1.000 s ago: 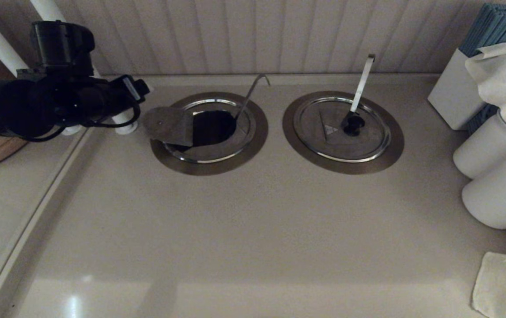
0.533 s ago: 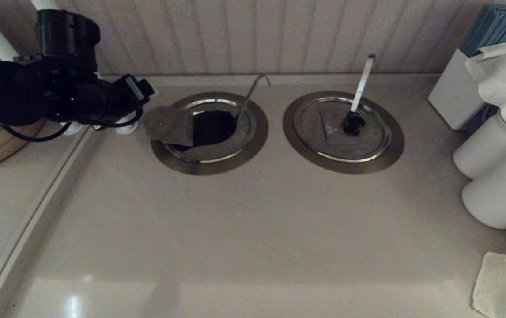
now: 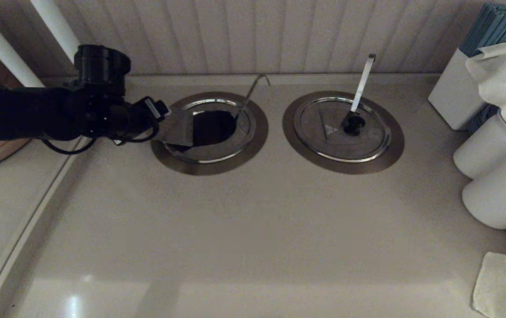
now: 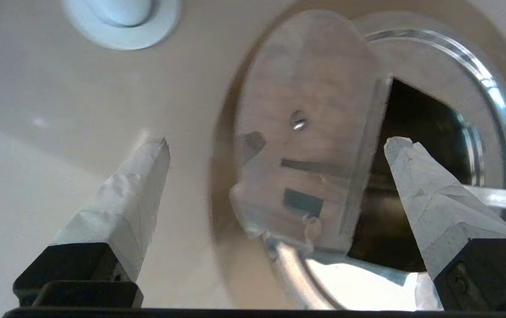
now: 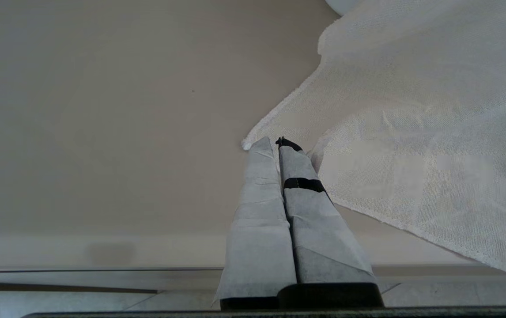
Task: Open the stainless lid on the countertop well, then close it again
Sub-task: Close the lid
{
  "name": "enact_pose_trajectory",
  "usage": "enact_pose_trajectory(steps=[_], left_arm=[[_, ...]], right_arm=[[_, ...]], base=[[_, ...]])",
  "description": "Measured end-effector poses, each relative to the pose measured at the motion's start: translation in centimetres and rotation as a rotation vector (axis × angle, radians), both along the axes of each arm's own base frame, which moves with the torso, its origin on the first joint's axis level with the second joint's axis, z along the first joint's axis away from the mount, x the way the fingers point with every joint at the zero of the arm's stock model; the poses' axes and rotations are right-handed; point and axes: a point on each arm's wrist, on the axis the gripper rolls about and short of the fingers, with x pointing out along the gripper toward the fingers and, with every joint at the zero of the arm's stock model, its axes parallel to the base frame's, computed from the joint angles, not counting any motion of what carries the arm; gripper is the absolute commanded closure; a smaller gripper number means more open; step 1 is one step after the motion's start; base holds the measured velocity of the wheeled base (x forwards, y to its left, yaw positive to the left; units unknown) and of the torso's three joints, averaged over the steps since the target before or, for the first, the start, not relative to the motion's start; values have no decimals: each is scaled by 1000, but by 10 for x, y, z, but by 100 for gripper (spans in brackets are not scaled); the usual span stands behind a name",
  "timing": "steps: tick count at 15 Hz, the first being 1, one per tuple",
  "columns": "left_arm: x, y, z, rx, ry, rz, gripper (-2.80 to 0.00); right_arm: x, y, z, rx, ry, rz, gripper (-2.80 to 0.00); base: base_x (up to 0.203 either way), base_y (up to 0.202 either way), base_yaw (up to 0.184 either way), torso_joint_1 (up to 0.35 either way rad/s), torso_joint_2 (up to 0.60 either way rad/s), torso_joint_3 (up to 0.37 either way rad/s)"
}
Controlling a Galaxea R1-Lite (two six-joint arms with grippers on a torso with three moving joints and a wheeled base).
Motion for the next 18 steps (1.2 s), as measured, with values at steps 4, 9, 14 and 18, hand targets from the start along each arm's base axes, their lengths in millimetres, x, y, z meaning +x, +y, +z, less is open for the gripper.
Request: enact_pose_trajectory(steps=[4,9,14,18], left_arm=[[6,0,-4,-9,-15,-8,-280],[6,-4,-4,-20,-23,-17,-280],[4,-13,-7,-50,-7,-92,-280],[-1,-18,-2,-66,-42,-121,-280]], right_arm=[[0,0,0,0,0,0,0],[0,0,0,0,0,0,0],[0,0,0,0,0,1,0],[0,0,0,0,0,0,0]], base=[[0,0,0,0,0,0],[0,0,0,0,0,0],[0,0,0,0,0,0],[0,0,0,0,0,0]])
